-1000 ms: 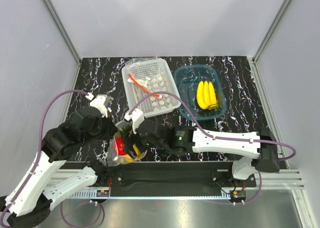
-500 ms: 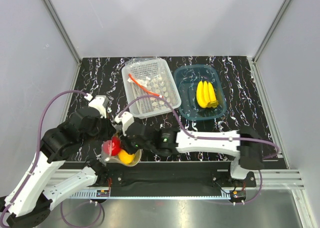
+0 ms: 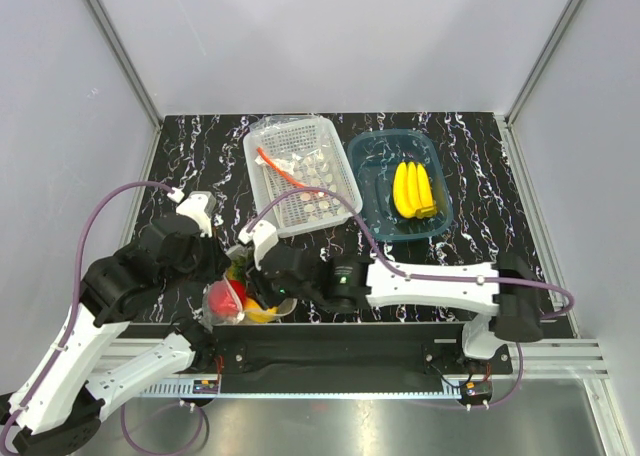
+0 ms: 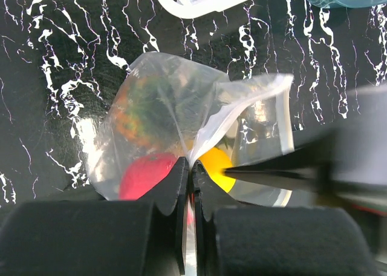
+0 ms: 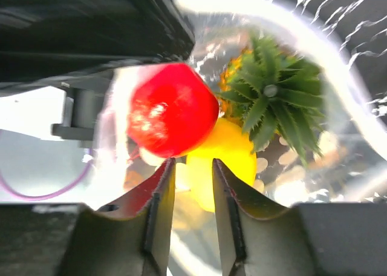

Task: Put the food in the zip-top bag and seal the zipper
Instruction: Place the fake fruit in the zipper food storage bag, then adjust the zipper food storage bag at the center of the board.

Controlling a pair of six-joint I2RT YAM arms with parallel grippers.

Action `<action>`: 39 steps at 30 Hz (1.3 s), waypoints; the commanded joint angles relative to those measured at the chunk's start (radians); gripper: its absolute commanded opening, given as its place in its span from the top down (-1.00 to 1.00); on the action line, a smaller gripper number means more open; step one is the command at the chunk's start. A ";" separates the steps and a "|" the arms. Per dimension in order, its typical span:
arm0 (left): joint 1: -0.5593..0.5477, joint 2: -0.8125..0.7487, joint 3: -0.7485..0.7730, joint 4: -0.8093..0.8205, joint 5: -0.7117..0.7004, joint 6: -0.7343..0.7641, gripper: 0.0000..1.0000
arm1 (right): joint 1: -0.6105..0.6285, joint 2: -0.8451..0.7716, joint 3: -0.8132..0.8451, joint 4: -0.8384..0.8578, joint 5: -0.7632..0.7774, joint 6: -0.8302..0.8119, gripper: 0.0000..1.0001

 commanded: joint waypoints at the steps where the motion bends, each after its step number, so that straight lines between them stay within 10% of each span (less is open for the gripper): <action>1: 0.002 0.000 0.026 0.043 -0.026 0.010 0.89 | 0.011 -0.096 0.054 -0.088 0.065 0.013 0.21; 15: 0.002 0.005 0.049 0.021 -0.044 0.012 0.89 | 0.011 -0.077 0.163 -0.539 0.416 0.275 -0.01; 28: 0.004 -0.003 0.027 0.050 -0.021 0.013 0.89 | 0.008 -0.110 0.004 -0.417 0.272 0.475 -0.05; 39: 0.004 -0.001 0.046 0.049 -0.004 0.018 0.91 | 0.009 -0.107 -0.003 -0.306 0.208 0.513 0.75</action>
